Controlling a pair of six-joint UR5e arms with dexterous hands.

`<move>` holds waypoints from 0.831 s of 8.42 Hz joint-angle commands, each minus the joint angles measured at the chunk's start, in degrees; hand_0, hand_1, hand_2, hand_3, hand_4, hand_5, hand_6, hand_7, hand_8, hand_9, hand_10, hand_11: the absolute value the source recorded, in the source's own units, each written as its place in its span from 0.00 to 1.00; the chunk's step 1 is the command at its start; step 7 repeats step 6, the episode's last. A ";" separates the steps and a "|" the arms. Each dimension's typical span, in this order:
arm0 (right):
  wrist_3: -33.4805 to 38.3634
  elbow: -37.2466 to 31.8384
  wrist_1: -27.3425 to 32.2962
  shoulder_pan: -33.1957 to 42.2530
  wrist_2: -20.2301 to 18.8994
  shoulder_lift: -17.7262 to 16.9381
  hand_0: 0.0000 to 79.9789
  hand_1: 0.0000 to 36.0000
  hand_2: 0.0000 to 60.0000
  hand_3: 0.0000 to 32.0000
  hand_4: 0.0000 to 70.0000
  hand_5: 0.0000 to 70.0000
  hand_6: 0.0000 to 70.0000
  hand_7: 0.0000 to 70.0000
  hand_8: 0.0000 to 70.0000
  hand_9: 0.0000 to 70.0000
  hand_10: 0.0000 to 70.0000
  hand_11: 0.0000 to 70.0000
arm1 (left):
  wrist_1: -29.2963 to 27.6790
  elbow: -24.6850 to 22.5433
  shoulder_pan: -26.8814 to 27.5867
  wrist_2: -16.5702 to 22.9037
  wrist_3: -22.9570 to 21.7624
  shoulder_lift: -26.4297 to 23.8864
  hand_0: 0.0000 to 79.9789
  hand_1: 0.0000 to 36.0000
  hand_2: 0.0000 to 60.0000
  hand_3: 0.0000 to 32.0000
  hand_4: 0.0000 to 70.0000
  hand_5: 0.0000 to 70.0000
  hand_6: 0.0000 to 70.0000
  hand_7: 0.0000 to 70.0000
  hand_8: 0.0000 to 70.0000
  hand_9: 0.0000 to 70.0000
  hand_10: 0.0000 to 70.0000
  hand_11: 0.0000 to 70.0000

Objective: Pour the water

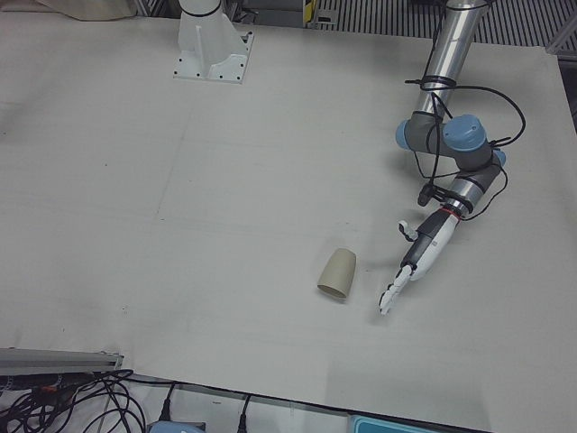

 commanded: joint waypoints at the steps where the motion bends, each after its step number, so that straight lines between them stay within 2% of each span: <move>1: 0.19 6.35 -0.90 7.77 -10.09 -0.02 0.61 0.26 0.00 1.00 0.00 0.05 0.00 0.00 0.00 0.00 0.00 0.00 | 0.52 -2.35 -5.08 0.59 -4.58 2.20 0.00 0.00 0.00 0.18 0.08 0.00 0.00 0.02 0.10 0.00 0.00 0.00; 2: 2.19 10.29 -3.87 9.79 -12.30 -0.63 0.60 0.27 0.00 1.00 0.00 0.05 0.00 0.00 0.00 0.00 0.00 0.00 | 1.74 -6.55 -8.15 1.03 -4.67 4.31 0.00 0.00 0.00 0.17 0.08 0.00 0.00 0.02 0.10 0.00 0.00 0.00; 3: 6.30 13.81 -6.51 12.42 -13.54 -3.16 0.61 0.27 0.00 1.00 0.00 0.05 0.00 0.00 0.00 0.00 0.00 0.00 | 5.58 -11.99 -11.66 2.95 -5.11 5.11 0.01 0.00 0.00 0.16 0.08 0.00 0.00 0.02 0.10 0.00 0.00 0.00; 4: 7.30 17.67 -6.97 14.80 -13.81 -5.62 0.61 0.27 0.00 1.00 0.00 0.05 0.00 0.00 0.00 0.00 0.00 0.00 | 9.27 -15.35 -14.39 4.97 -5.46 5.04 0.02 0.00 0.00 0.17 0.08 0.00 0.00 0.02 0.10 0.00 0.00 0.00; 5: 8.18 20.41 -7.93 16.65 -13.90 -6.95 0.61 0.30 0.00 1.00 0.00 0.06 0.00 0.00 0.00 0.00 0.00 0.00 | 10.96 -16.17 -15.99 5.86 -5.64 4.51 0.06 0.00 0.00 0.17 0.08 0.00 0.00 0.02 0.09 0.00 0.00 0.00; 6: 10.88 23.48 -11.24 17.88 -13.90 -7.92 0.64 0.39 0.00 0.87 0.01 0.07 0.01 0.03 0.00 0.00 0.00 0.00 | 15.24 -19.48 -18.53 6.92 -5.99 4.16 0.10 0.00 0.00 0.17 0.10 0.00 0.00 0.04 0.08 0.00 0.00 0.00; 7: 10.88 23.48 -11.24 17.88 -13.90 -7.92 0.64 0.39 0.00 0.87 0.01 0.07 0.01 0.03 0.00 0.00 0.00 0.00 | 15.24 -19.48 -18.53 6.92 -5.99 4.16 0.10 0.00 0.00 0.17 0.10 0.00 0.00 0.04 0.08 0.00 0.00 0.00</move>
